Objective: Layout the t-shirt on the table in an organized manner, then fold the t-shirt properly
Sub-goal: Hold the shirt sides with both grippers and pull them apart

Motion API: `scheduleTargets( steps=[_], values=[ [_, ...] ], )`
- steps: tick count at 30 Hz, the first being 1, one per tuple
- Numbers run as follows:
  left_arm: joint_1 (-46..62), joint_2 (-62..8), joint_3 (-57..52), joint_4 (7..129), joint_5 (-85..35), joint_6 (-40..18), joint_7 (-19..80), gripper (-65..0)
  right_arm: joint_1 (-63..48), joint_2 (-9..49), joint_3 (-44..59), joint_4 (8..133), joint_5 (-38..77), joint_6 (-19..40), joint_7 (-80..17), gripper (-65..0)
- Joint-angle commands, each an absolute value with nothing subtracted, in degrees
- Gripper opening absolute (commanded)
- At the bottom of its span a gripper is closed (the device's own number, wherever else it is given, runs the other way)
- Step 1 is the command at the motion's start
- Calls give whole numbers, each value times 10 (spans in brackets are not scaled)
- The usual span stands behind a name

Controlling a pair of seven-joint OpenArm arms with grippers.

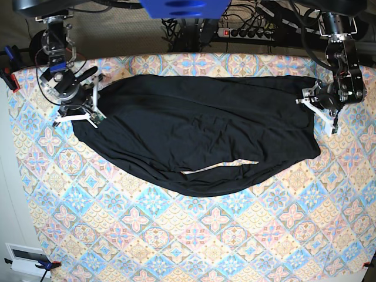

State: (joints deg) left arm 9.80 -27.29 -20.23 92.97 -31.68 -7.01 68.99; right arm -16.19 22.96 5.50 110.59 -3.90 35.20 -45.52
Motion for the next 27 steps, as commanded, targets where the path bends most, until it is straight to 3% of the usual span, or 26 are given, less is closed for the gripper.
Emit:
scheduleTargets(
  steps=[1, 6, 11, 14, 27],
  values=[
    [88, -287, -209, 922, -316, -68, 675, -336, -158, 239, 58, 1116, -36, 349, -448, -501],
    [89, -287, -180, 904, -317, -68, 665, -366, -158, 238, 57, 1116, -36, 349, -451, -501],
    [115, -299, -179, 947, -318, -69, 662, -587, -158, 238, 57, 1116, -36, 349, -451, -502],
    [122, -305, -180, 956, -318, -69, 664, -650, -158, 237, 57, 1116, -36, 349, -451, -502],
    [128, -316, -210, 958, -316, -69, 704, -646, -155, 225, 57, 1115, -36, 349, -452, -501]
  ],
)
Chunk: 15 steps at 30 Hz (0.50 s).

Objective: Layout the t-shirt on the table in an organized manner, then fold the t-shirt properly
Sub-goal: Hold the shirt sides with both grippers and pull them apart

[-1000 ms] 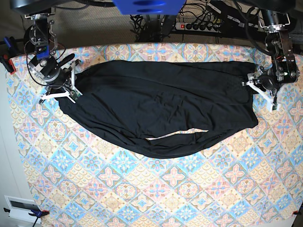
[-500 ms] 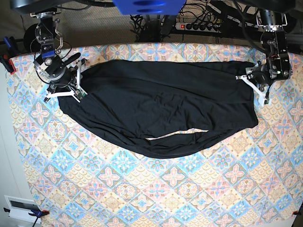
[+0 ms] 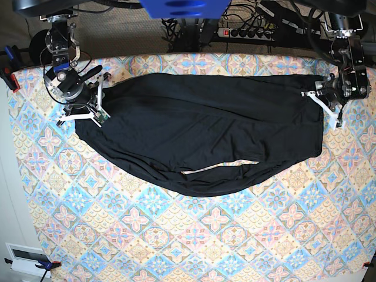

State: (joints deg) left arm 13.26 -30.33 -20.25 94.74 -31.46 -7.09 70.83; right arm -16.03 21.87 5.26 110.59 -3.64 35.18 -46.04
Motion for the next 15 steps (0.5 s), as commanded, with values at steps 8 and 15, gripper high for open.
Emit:
scheduleTargets(
  steps=[8, 15],
  values=[
    [128, -317, -210, 958, -311, -69, 705, -647, -153, 225, 51, 1113, -36, 349, -452, -501],
    [134, -335, -207, 958, -317, -69, 719, -643, -153, 225, 40, 1113, -36, 349, -452, -501]
  ],
)
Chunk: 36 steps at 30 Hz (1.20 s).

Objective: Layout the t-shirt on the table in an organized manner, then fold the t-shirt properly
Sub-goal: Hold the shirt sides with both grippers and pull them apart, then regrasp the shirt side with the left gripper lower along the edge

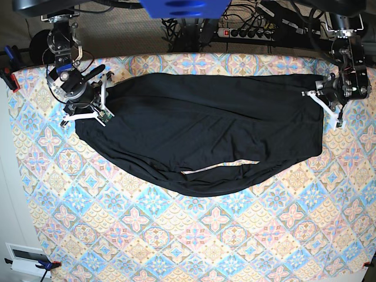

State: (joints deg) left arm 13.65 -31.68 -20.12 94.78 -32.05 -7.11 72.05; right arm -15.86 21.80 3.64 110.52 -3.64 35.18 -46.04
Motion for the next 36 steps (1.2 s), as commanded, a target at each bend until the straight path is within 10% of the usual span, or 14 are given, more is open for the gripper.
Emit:
scheduleTargets(
  steps=[1, 5, 17, 36],
  values=[
    [136, -338, -206, 958, -317, -69, 724, -642, -153, 225, 40, 1113, -36, 349, -452, -501],
    [138, -342, -210, 958, -318, -69, 730, -603, -153, 225, 40, 1113, -36, 349, -452, -501],
    [138, -353, -228, 959, -373, -69, 731, -176, -153, 225, 40, 1113, -36, 349, -452, -501],
    [-49, -319, -346, 806, -388, -69, 723, -172, -153, 225, 40, 1115, -36, 349, -452, -501]
  ],
)
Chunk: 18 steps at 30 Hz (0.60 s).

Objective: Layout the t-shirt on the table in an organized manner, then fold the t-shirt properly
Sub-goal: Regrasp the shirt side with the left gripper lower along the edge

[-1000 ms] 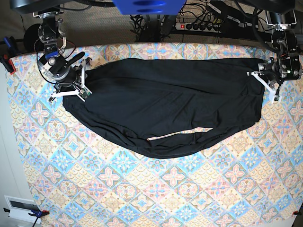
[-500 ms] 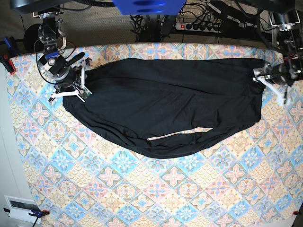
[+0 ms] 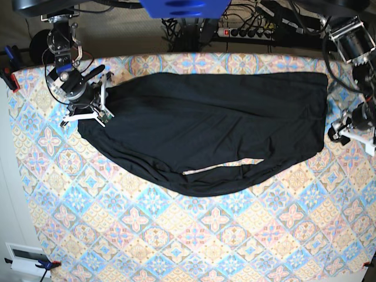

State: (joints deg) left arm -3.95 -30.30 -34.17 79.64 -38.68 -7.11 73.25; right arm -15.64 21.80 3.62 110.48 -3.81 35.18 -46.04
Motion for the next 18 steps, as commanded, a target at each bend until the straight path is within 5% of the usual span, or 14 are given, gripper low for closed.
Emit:
scheduleTargets(
  steps=[1, 18],
  values=[
    [-61, -309, -346, 793, -374, -69, 713, -172, -153, 225, 40, 1115, -36, 349, -452, -501],
    [-107, -287, -241, 640, -301, -69, 554, -172, -155, 225, 40, 1116, -36, 349, -452, -501]
  ],
)
